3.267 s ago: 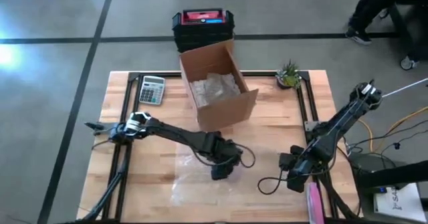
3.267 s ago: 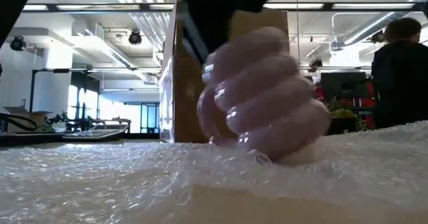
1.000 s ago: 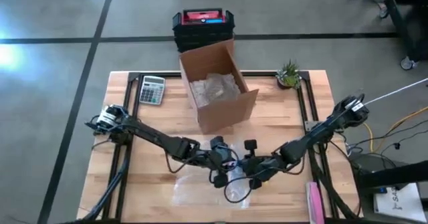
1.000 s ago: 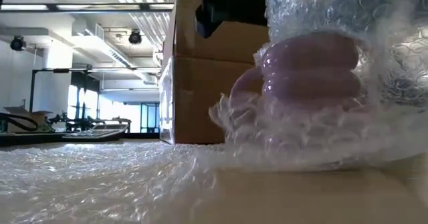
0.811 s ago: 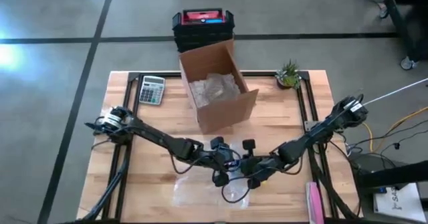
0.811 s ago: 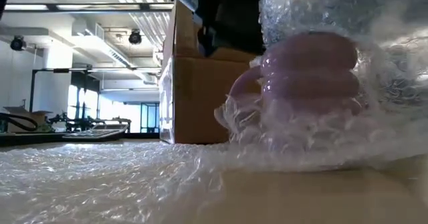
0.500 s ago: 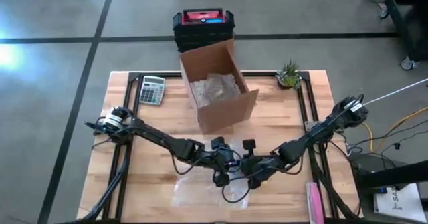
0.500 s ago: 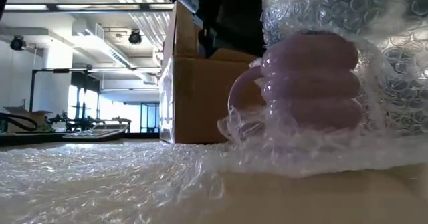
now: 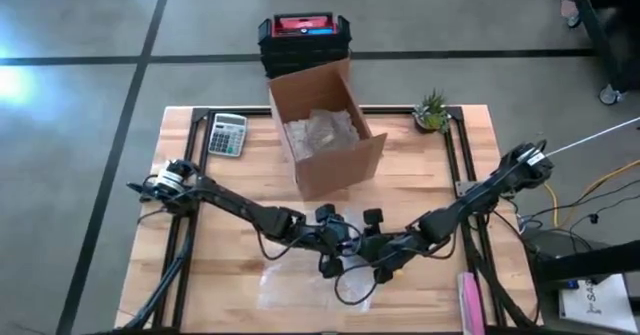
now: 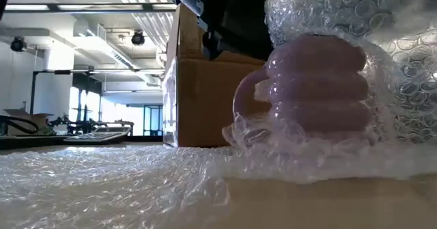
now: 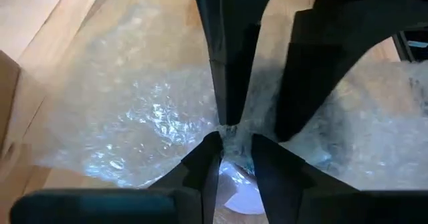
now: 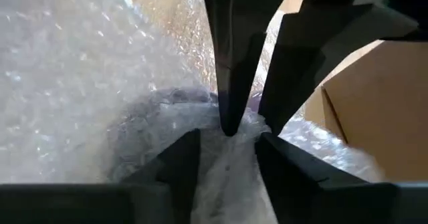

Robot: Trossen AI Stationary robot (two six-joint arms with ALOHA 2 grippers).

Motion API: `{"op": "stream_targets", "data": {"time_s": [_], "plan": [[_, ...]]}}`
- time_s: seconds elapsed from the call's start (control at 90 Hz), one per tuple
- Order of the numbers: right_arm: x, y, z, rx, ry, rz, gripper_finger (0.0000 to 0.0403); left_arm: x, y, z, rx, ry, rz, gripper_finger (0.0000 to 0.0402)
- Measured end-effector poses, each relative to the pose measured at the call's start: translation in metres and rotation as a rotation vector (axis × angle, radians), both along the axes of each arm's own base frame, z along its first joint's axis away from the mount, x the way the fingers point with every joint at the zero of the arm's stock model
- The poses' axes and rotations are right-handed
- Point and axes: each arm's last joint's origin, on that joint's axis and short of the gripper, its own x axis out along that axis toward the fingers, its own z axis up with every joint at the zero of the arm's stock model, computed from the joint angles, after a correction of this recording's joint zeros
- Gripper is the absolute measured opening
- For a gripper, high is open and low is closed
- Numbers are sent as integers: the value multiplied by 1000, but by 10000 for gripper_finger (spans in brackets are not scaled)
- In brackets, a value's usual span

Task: Wrap mug
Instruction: Wrap the purple mug with the bubble wrap

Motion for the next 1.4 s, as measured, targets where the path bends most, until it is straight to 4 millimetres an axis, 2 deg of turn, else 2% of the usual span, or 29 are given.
{"op": "stream_targets", "data": {"time_s": [0.222,0.567,0.789,1.4], "plan": [[-4,-2,15,21,-44,-2,200,0,0,0,0,1,0,75],[-14,-5,30,30,-52,8,223,0,0,0,-1,1,-1,75],[-22,-6,36,62,-27,-2,220,0,0,0,-7,0,4,75],[-18,-2,31,89,-27,24,198,0,0,0,-11,-1,5,75]]}}
